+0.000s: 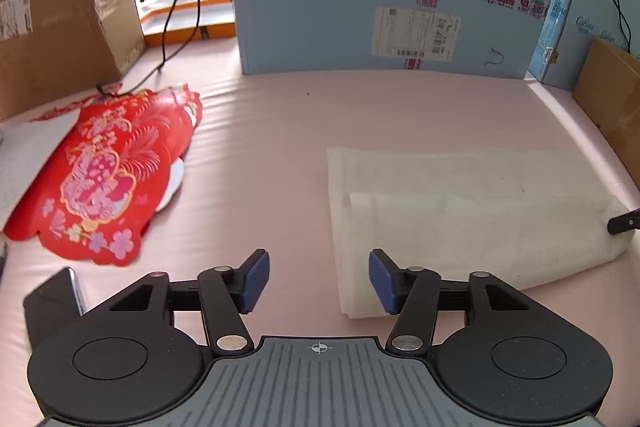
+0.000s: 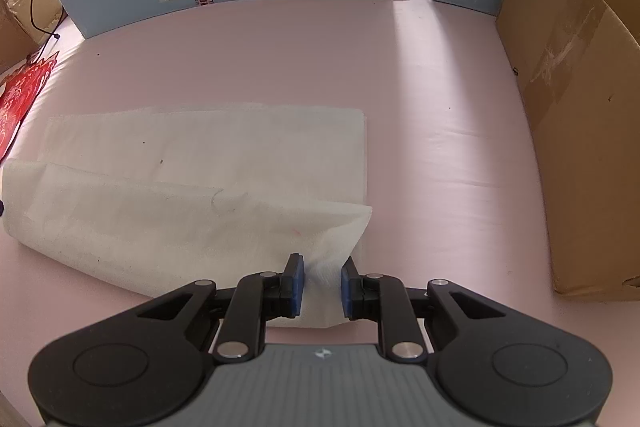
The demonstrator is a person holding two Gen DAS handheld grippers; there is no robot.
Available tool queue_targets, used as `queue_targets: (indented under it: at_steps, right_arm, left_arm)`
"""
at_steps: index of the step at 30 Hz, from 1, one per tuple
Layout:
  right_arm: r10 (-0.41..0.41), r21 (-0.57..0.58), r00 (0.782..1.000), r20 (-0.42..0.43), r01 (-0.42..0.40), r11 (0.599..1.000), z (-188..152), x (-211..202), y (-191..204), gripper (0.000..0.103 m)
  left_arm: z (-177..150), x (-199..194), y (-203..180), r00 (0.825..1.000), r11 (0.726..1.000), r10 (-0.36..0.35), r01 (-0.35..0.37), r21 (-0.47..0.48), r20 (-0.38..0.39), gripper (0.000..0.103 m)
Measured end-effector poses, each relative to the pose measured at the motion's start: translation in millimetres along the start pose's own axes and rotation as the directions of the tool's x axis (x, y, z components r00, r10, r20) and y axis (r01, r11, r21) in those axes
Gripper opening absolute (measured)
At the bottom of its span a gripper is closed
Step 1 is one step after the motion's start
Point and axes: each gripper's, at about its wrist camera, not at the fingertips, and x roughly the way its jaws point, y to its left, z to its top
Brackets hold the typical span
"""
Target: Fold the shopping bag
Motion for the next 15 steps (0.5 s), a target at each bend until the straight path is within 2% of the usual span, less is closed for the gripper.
queue_targets:
  at_steps: [5, 11, 15]
  right_arm:
    - [-0.014, -0.038, 1.0, 0.003, 0.014, 0.999, -3.7, 1.6, 5.2, 0.02]
    - [-0.014, -0.039, 1.0, 0.023, 0.015, 0.999, -5.6, -1.1, 5.4, 0.021]
    - [-0.008, -0.038, 0.999, 0.04, 0.01, 0.999, -6.5, -3.2, 5.3, 0.02]
  left_arm:
    - [6.2, 2.5, -17.7, 1.0, 0.999, 0.003, -0.004, 0.051, 0.021, 0.059]
    - [12.8, 10.9, -56.6, 0.997, 0.989, -0.058, 0.051, 0.136, 0.047, 0.059]
    - [9.5, 20.3, -85.6, 0.994, 0.973, -0.106, 0.097, 0.21, 0.031, 0.059]
